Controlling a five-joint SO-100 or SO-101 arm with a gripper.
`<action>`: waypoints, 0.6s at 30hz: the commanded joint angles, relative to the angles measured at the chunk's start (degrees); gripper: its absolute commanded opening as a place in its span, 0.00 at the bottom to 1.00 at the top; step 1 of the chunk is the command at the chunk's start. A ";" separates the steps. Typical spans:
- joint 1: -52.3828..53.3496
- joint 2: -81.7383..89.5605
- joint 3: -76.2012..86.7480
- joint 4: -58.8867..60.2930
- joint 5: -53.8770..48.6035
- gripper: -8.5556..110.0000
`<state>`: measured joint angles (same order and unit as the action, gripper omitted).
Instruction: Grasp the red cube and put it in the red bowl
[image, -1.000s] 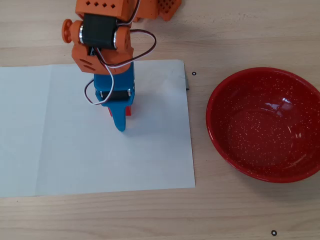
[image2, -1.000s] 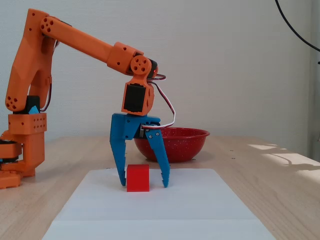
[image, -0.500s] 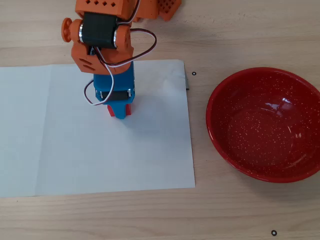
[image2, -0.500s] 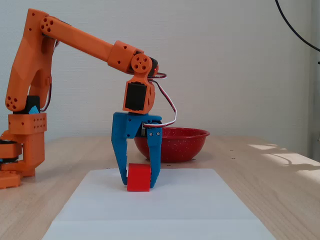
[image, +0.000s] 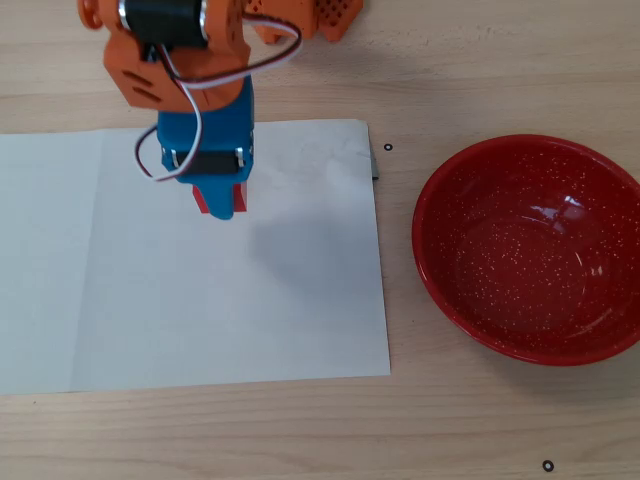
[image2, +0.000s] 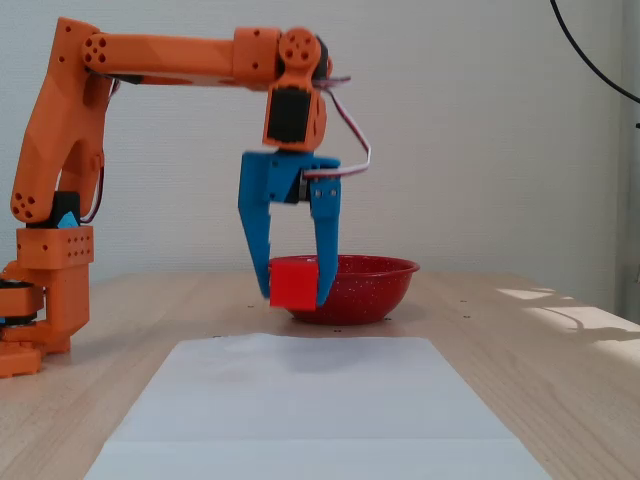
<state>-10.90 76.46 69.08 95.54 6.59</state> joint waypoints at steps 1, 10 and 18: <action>1.67 6.33 -10.20 4.66 -1.93 0.08; 9.93 8.88 -19.78 10.72 -6.24 0.08; 23.12 8.35 -27.16 9.93 -10.99 0.08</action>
<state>9.32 76.55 48.78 102.48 -2.55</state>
